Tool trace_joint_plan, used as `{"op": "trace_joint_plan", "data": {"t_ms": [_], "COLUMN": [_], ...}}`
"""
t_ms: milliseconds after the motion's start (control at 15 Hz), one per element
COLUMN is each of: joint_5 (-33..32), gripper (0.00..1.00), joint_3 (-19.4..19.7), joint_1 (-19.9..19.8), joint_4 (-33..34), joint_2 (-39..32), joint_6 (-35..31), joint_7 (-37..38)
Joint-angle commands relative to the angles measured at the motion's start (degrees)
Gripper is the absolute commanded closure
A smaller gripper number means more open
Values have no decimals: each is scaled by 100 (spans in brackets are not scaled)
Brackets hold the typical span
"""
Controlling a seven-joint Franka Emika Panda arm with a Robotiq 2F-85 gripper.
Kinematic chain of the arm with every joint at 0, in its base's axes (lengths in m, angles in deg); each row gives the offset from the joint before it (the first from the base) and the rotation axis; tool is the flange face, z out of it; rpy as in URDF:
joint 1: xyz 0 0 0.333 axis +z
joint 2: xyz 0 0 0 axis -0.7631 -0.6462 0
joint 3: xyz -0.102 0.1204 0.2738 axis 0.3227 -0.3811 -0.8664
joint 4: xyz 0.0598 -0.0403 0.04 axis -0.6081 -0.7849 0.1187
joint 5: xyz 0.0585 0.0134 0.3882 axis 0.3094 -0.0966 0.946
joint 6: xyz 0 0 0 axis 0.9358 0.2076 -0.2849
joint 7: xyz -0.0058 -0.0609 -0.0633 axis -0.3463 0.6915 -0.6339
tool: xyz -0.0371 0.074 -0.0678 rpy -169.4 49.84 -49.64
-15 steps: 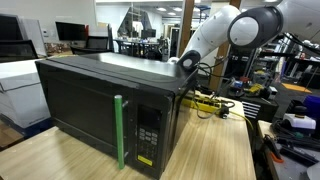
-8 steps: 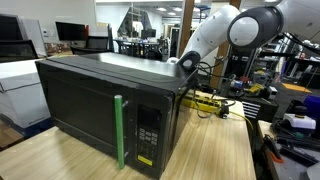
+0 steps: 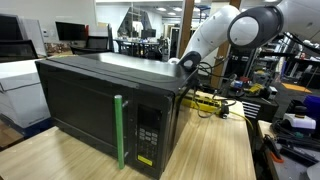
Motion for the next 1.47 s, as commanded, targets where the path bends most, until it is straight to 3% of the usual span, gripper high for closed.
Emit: {"op": "trace_joint_plan", "data": {"t_ms": [0,667,1400], "joint_5": [-105,-93,183], "gripper": [92,92,92], "joint_3": [1,7,-48], "joint_1": [-31,-128,-239], "joint_4": [-429,-824,-680], "joint_2": [221,410,434], "joint_6": [-75,-438,-658], "joint_7": [108,396,491]}}
